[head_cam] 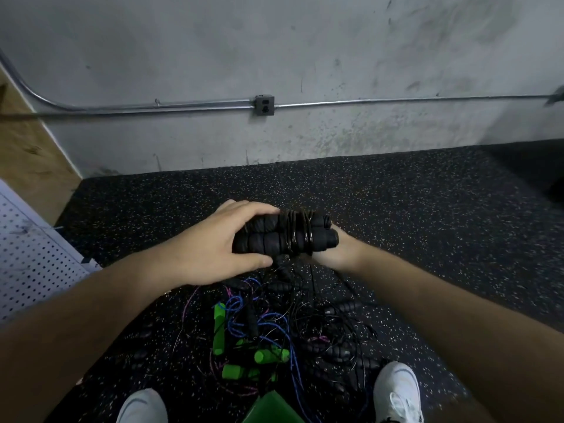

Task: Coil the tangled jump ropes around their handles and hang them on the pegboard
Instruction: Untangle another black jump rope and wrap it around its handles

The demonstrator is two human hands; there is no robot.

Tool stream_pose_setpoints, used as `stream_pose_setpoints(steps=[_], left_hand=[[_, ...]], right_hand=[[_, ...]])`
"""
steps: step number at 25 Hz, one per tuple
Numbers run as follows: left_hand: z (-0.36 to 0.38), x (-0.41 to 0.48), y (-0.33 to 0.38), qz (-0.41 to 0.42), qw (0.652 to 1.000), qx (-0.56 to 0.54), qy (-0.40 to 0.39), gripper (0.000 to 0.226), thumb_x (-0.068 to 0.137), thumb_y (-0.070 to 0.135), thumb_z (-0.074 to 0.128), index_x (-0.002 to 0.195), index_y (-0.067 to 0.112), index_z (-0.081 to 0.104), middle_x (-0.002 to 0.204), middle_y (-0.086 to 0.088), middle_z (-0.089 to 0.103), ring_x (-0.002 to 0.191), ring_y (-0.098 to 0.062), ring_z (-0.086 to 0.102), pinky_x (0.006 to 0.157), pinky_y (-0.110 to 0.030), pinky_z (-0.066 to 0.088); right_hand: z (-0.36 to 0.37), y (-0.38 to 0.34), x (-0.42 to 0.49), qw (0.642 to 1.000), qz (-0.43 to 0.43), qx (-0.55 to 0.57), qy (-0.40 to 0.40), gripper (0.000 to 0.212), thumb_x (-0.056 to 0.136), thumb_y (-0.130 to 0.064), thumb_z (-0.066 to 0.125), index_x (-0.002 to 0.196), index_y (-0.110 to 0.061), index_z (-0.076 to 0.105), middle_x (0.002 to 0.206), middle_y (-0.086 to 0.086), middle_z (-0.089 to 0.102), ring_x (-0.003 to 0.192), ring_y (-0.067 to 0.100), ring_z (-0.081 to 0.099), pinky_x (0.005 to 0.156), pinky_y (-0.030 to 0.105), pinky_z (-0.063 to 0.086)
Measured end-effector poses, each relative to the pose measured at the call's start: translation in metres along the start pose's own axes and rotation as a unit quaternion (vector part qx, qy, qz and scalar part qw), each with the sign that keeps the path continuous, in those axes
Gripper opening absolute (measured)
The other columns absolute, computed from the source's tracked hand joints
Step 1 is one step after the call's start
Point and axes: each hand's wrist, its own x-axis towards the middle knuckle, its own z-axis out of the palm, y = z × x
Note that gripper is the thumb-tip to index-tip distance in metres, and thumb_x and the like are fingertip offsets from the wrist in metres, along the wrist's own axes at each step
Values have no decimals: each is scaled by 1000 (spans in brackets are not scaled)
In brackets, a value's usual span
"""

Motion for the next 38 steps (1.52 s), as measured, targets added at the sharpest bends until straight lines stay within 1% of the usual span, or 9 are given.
stream_pose_setpoints(steps=[4,8,12,21,26,28,30,34,38], left_hand=[[10,5,-6,-40,996,-19,73,64,79,35,83,133,41,50,119,31,48,123,2,43,113,-33,36],[9,15,-23,-78,986,2,146,73,75,53,76,140,33,50,122,12,55,123,-12,45,110,-41,39],[-6,17,-41,-109,967,170,157,76,82,34,80,147,26,42,125,1,50,120,-19,37,110,-41,35],[12,8,-42,9,970,242,16,75,76,31,82,142,30,47,111,14,46,112,-12,38,101,-37,38],[21,-1,0,56,993,99,-11,69,79,34,82,136,33,44,118,31,41,120,3,37,107,-19,33],[15,-3,6,13,1000,-2,-7,74,75,38,82,135,42,40,126,29,41,126,4,42,111,-23,36],[12,-1,4,-24,995,-99,-3,76,68,42,79,133,48,39,133,16,48,130,-5,48,111,-36,43],[12,8,-3,-74,996,-26,51,73,74,31,78,136,38,40,123,19,44,124,-2,45,112,-32,39],[12,20,-25,-58,982,162,83,68,83,19,73,144,17,41,119,9,45,118,-13,35,110,-35,35]], right_hand=[[29,-5,8,998,20,50,44,47,108,-35,33,65,-20,44,52,-9,43,49,9,36,50,23,34],[45,-7,12,999,23,30,22,41,107,-46,31,87,-19,54,65,-7,47,51,8,38,47,24,33],[62,-20,0,988,7,-154,22,32,107,-38,38,91,-14,51,76,-2,51,61,9,45,53,24,34],[2,-81,-35,831,-135,-510,179,24,102,-45,45,104,-30,64,98,-9,66,92,16,62,74,32,50],[-41,-34,-3,900,-99,-394,156,24,93,-55,57,98,-34,68,90,-14,67,85,11,62,76,34,52],[-43,-18,0,982,-70,-150,93,28,83,-53,67,92,-26,67,91,-4,68,85,18,65,85,40,57],[-23,-4,-1,1000,5,25,16,24,86,-35,74,81,-21,55,83,1,57,74,11,57,77,17,53],[44,9,-6,994,37,-103,2,34,109,-35,34,89,-21,56,68,0,48,55,9,44,52,24,43],[64,-8,-11,987,110,-111,-40,34,107,-39,39,99,-9,53,71,2,54,45,9,56,47,24,47]])
